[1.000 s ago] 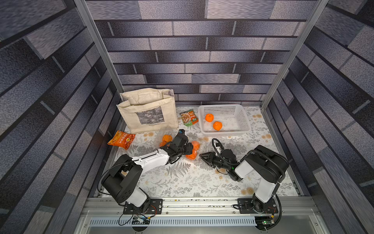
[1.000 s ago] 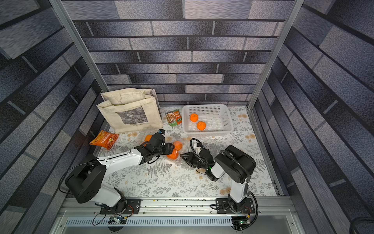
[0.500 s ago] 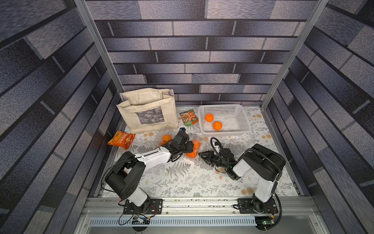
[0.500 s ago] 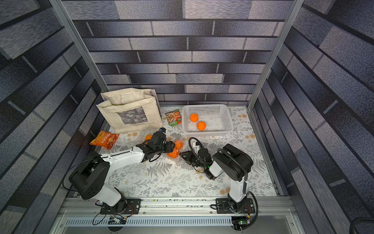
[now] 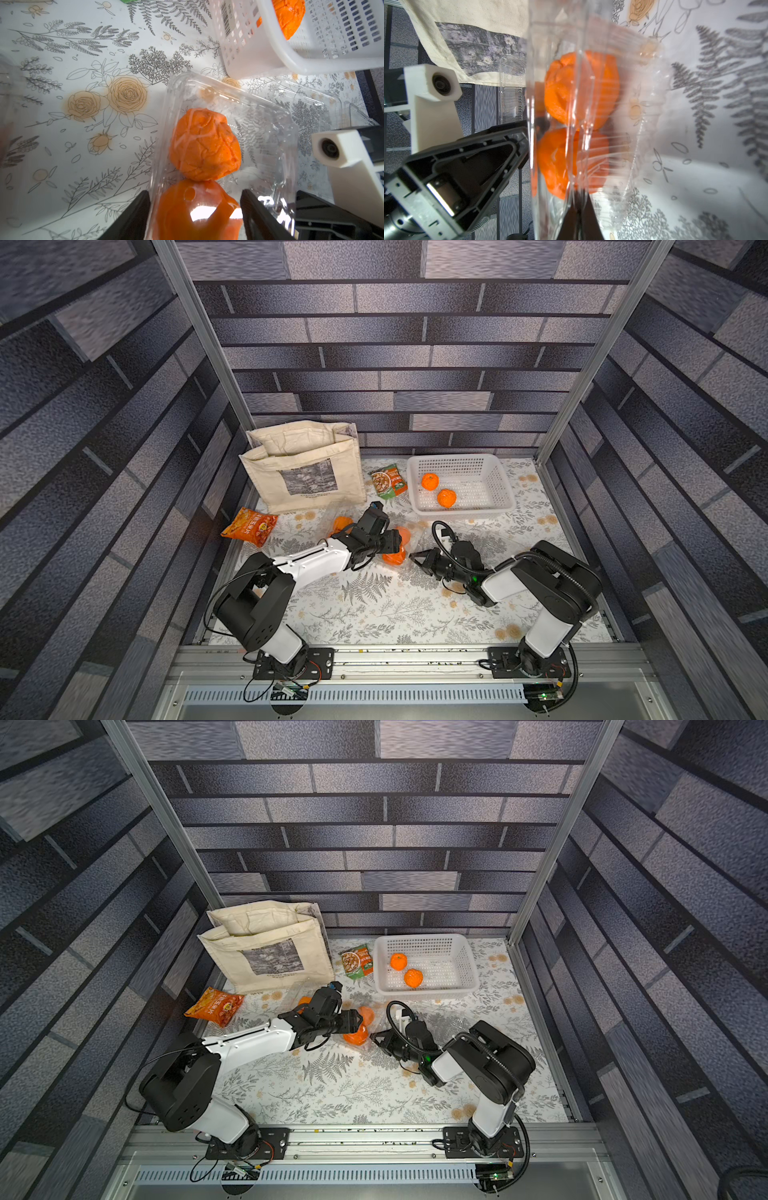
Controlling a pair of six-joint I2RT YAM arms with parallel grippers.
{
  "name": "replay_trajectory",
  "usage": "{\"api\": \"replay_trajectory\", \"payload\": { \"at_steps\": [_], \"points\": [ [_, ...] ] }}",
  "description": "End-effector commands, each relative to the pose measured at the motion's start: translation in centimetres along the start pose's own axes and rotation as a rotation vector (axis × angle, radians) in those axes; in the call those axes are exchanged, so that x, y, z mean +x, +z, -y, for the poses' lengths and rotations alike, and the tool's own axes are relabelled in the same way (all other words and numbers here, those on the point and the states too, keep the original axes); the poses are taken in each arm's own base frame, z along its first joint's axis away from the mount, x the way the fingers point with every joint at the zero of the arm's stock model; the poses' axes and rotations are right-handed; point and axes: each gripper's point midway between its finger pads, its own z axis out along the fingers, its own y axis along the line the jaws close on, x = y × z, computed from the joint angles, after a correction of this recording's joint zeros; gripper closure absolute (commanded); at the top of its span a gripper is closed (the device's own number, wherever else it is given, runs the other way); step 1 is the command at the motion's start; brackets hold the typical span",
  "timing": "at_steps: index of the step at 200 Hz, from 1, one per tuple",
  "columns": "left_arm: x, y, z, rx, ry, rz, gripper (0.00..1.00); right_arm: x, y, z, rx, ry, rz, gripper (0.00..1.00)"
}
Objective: Take oranges out of containers
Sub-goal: Open the packing box at the center of the board.
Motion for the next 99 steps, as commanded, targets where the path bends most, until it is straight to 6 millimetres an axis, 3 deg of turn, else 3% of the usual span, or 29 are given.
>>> {"api": "replay_trajectory", "payload": {
  "at_steps": [1,30,58,67,79,99],
  "points": [
    [0.3,-4.0,4.2,0.09,0.089,-0.013,0.26,-0.2,0.0,-3.9,-0.067,-0.08,-0.014,1.0],
    [1.4,-4.1,6.4,0.156,0.143,-0.069,0.24,0.0,-0.4,-5.7,-0.068,-0.109,-0.059,1.0],
    [1.5,-4.4,7.9,0.221,0.152,-0.073,0.23,-0.2,-1.2,-4.4,0.074,-0.125,-0.073,1.0],
    [0.7,-5.0,7.5,0.206,0.138,-0.03,0.19,-0.3,-1.8,-3.7,0.115,-0.126,-0.062,1.0],
    [-0.4,-6.1,6.3,0.169,0.11,0.028,0.01,-0.5,-2.5,-3.2,0.141,-0.127,-0.048,1.0],
    [-1.6,-8.1,4.4,0.129,0.082,0.085,0.0,-0.4,-3.2,-3.5,0.13,-0.139,-0.044,1.0]
  ]
}}
